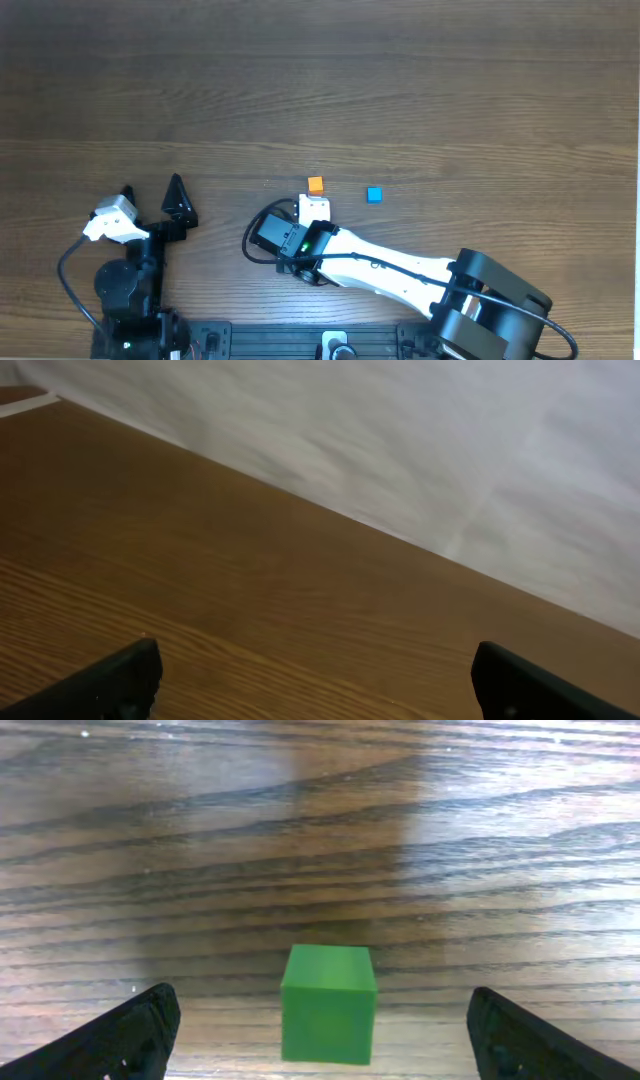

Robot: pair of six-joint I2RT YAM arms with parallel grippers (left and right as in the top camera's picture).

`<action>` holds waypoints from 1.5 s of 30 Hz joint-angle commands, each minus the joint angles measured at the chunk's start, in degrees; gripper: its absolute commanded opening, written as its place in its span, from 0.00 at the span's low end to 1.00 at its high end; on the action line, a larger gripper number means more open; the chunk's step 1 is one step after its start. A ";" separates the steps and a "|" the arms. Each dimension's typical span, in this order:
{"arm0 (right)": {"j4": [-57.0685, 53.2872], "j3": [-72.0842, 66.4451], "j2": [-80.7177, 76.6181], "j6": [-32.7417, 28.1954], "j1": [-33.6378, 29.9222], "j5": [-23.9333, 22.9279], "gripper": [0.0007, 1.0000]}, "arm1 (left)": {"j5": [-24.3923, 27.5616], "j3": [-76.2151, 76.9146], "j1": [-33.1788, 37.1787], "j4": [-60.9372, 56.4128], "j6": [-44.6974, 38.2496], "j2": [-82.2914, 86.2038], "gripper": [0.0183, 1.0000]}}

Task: Stack Cubes

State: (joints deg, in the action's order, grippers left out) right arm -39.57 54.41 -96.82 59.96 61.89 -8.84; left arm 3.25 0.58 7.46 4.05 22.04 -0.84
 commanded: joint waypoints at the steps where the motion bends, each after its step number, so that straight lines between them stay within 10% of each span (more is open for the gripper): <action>1: 0.76 -1.40 -0.70 0.02 -0.46 -1.33 0.85 | 0.57 -0.24 -0.09 0.09 -0.83 0.42 1.00; 45: 2.75 -1.84 -1.77 0.02 -0.31 -1.33 0.38 | 0.57 -0.24 -0.09 0.09 -0.83 0.42 1.00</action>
State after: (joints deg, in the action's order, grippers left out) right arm -36.95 53.17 -98.00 59.81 61.80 -9.02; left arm 3.25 0.58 7.46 4.05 22.04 -0.84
